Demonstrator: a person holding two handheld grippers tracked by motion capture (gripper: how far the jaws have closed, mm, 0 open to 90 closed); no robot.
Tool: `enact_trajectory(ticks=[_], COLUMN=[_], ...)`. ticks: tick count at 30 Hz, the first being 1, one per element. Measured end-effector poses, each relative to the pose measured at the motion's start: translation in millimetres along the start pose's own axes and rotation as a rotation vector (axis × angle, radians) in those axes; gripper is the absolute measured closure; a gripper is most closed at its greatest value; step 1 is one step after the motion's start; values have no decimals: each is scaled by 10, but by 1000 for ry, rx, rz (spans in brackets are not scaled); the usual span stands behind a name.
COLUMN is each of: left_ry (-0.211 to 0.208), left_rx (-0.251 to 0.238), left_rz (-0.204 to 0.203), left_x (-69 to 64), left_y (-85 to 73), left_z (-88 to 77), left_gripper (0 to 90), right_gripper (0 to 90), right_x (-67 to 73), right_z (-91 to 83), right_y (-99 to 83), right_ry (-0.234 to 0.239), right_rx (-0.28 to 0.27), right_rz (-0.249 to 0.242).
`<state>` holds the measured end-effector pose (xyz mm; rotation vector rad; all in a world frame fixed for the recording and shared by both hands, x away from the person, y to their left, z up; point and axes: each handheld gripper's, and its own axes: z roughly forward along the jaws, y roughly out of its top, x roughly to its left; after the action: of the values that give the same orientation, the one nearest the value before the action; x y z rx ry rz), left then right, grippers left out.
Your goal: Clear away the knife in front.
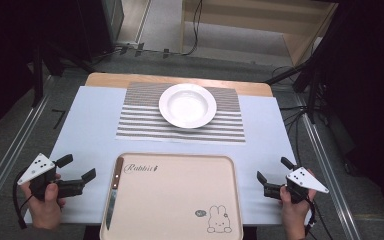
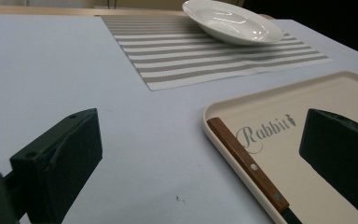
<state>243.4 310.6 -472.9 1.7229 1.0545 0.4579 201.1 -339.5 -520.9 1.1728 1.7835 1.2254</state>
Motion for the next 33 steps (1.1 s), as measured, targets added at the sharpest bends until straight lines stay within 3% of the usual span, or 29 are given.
enact_trajectory(ticks=[15,25,33], left_ry=[34,13,7], left_rx=[-23,-38,-79], left_rz=[-43,-46,-73], left_x=[306,329,354], left_y=[-23,-95,-142], left_z=[-110,-60,-76], left_gripper=[0,0,0], right_gripper=[0,0,0], right_x=[-20,-58,-49], right_z=[-11,-43,-31], right_y=[-5,-8,-6], right_ry=[-7,-9,-5], right_rx=[-12,-23,-18], right_rz=[19,60,49])
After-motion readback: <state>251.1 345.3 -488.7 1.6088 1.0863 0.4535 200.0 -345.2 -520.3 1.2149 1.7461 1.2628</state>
